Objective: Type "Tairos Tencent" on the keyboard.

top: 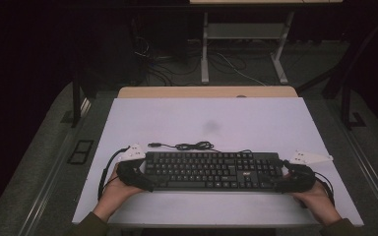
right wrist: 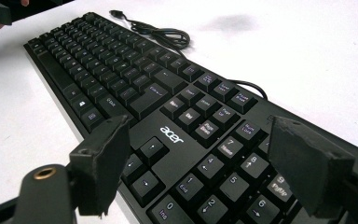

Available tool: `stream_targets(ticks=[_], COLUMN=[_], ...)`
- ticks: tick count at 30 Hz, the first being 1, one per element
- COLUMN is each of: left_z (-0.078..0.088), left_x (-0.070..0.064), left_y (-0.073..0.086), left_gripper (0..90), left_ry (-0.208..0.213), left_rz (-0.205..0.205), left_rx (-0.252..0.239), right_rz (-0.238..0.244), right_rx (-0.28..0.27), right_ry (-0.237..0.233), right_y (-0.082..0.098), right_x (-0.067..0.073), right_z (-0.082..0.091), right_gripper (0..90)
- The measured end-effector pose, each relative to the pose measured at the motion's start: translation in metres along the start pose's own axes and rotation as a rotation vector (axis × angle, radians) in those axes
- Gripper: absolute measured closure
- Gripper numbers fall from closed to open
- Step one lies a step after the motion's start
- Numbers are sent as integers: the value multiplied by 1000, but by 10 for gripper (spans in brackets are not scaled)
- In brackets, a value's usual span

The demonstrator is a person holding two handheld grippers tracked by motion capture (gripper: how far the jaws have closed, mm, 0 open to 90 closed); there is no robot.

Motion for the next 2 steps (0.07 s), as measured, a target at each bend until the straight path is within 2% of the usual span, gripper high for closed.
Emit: stream_targets(ticks=[2], left_z=[0], left_x=[0], left_y=[-1], left_gripper=[0], left_ry=[-1], left_rz=[5], left_rx=[-8], right_rz=[1], right_rx=[-3], right_ry=[1], right_y=[0], right_x=[0], right_z=[0], right_gripper=[205])
Point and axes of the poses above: each handheld gripper's, and its own axes: z roughly backward along the jaws, y roughly out of its underside, x roughly to its left, the point moved 10 cm from there along -z, roughly forward along the jaws, and after that the axes turned 5 degrees about z, right-handed, at the moved point
